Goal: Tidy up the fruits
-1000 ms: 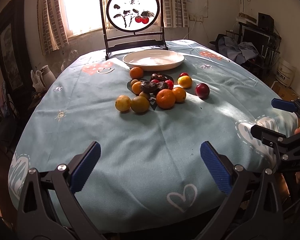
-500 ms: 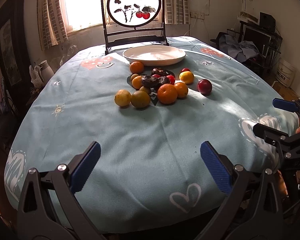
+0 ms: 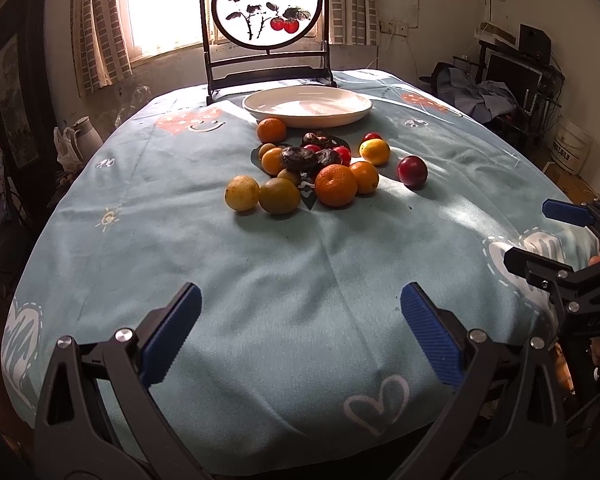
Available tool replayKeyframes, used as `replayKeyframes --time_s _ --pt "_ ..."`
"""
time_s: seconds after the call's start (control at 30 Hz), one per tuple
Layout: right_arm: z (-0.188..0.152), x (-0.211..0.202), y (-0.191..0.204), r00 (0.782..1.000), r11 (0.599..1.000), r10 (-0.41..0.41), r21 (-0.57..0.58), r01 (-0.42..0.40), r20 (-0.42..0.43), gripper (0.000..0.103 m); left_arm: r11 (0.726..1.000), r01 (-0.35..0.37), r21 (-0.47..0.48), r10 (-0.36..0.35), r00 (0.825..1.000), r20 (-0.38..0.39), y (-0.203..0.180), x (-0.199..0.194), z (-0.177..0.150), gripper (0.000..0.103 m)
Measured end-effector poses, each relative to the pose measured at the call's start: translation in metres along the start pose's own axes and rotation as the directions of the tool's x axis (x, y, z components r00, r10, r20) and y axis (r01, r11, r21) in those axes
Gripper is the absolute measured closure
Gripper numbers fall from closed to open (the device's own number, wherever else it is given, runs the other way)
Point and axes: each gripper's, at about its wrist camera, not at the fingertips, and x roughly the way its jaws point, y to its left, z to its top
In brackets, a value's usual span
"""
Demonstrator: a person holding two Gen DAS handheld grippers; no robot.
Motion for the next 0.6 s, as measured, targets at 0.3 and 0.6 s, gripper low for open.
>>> replayKeyframes --time_s 0.3,0.6 --pt "0.003 0.013 -0.004 1.000 1.000 0.002 0.007 -0.001 -0.028 0.001 1.000 0.008 0.000 -0.008 1.000 -0.010 0.004 0.014 0.002 0.002" --pt "0.013 0.039 -0.012 0.998 1.000 0.006 0.019 -0.004 -0.068 0.001 1.000 0.011 -0.023 -0.012 0.999 -0.035 0.018 0.039 0.007 0.002"
